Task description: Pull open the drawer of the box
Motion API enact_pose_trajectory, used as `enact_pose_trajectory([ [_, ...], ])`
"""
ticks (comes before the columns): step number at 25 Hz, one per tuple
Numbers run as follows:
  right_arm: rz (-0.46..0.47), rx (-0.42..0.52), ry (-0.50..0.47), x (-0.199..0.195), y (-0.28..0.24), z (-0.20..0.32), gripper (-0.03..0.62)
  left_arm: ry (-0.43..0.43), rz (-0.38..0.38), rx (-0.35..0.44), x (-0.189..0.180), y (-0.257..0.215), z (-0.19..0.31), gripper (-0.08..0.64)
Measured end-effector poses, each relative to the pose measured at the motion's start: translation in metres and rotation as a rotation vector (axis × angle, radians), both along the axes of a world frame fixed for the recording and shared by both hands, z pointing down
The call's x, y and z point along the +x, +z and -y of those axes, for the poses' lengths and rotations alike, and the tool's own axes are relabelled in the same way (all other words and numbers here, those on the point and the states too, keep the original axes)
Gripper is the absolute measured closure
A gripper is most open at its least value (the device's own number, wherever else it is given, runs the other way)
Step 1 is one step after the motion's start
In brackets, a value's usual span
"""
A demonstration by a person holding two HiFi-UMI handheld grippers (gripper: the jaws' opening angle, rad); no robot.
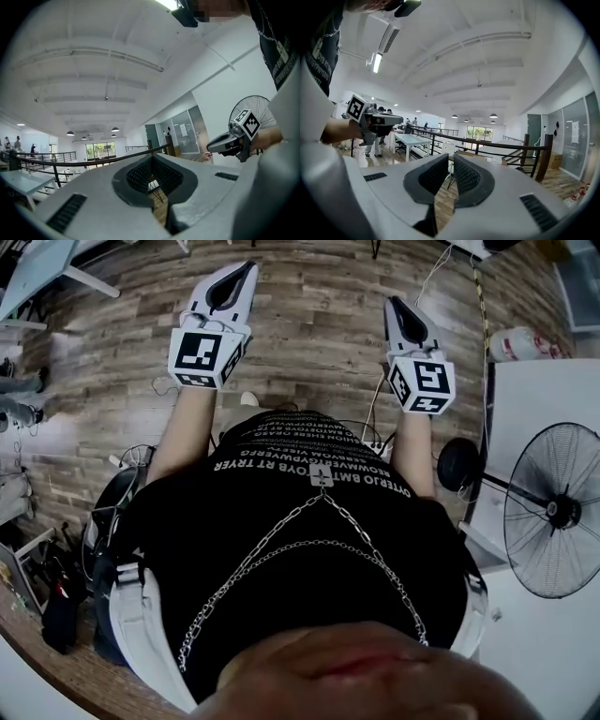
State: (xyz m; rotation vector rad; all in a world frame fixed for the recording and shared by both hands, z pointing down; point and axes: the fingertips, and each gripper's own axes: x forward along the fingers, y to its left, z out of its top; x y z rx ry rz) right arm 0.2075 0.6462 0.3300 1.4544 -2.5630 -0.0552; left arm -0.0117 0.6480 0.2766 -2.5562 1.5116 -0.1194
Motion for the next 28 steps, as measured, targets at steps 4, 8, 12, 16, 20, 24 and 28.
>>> enact_pose_trajectory([
  [4,0.021,0.003,-0.008,0.007,0.000,0.002,0.505,0.003,0.007,-0.017,0.012,0.001,0.000,0.555],
  [8,0.054,-0.020,-0.001,0.007,0.008,0.016,0.461,0.001,0.026,-0.044,0.010,0.008,0.008,0.555],
  [12,0.052,-0.041,0.000,-0.006,0.017,0.034,0.448,0.005,0.024,-0.074,0.001,0.019,0.030,0.555],
  [16,0.034,-0.066,0.013,-0.022,0.027,0.066,0.442,0.042,0.020,-0.079,-0.004,0.028,0.066,0.555],
  [20,0.019,-0.087,0.001,-0.047,0.030,0.095,0.429,0.076,0.002,-0.092,-0.013,0.033,0.103,0.555],
  [24,0.002,-0.089,0.011,-0.063,0.028,0.140,0.420,0.099,0.000,-0.086,-0.023,0.034,0.153,0.555],
  [28,-0.004,-0.095,0.021,-0.084,0.028,0.185,0.420,0.118,0.005,-0.076,-0.039,0.031,0.197,0.555],
])
